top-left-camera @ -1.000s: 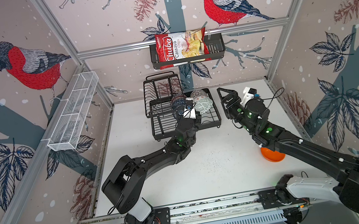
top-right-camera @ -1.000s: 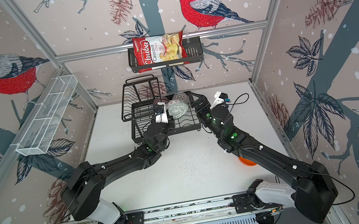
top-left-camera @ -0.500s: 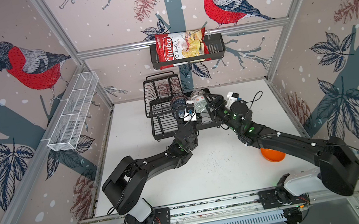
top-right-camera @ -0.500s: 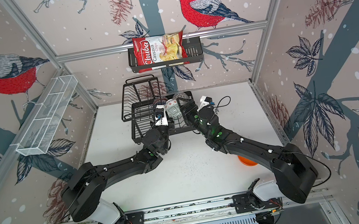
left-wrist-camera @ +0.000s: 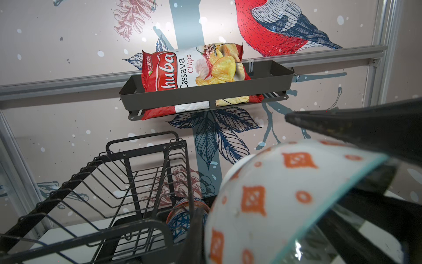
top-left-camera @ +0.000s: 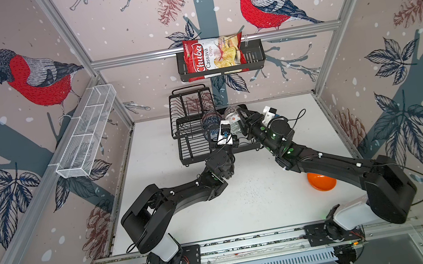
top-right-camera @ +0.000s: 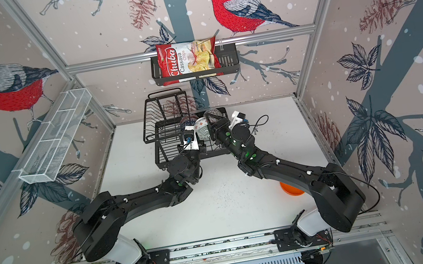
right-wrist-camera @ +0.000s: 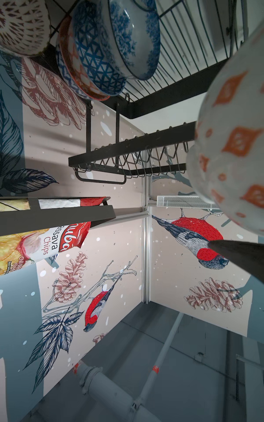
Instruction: Load the bowls into the dish rack
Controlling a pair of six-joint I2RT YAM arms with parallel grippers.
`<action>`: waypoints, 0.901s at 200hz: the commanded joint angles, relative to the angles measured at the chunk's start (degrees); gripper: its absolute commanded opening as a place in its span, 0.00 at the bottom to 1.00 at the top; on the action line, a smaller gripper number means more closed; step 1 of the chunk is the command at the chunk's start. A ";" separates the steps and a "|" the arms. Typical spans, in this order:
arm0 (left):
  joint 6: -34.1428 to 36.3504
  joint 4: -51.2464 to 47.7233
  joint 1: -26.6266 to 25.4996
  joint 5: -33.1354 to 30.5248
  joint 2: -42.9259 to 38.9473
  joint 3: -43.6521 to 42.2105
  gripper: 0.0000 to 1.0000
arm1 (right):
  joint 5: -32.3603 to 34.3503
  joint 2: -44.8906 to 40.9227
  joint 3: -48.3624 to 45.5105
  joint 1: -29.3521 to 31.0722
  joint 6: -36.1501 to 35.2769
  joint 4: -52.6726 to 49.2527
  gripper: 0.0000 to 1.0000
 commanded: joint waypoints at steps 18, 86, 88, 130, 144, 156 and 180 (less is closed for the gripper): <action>0.38 6.44 -0.56 0.92 0.15 -0.05 0.00 | 3.66 0.75 -0.20 0.17 0.36 5.85 0.22; -1.14 4.15 -0.56 0.43 -0.53 0.62 0.03 | 5.48 -0.97 -1.91 0.94 -4.32 8.41 0.00; -1.13 4.09 -0.57 0.43 -0.52 0.62 0.03 | 5.45 -0.98 -1.91 0.95 -4.33 8.41 0.00; -1.26 2.86 -0.55 0.43 -0.60 1.22 0.11 | 5.33 -0.57 -1.91 1.05 -4.79 8.85 0.00; -1.59 2.36 -0.56 0.56 -0.64 1.31 0.14 | 5.11 -0.17 -2.07 1.06 -4.57 9.73 0.00; -2.28 1.99 -0.57 0.48 -0.72 1.27 0.17 | 4.90 0.05 -2.35 1.05 -4.53 10.97 0.00; -3.68 0.51 -0.56 0.34 -0.89 1.75 0.31 | 5.02 0.01 -2.73 1.00 -4.82 12.07 0.00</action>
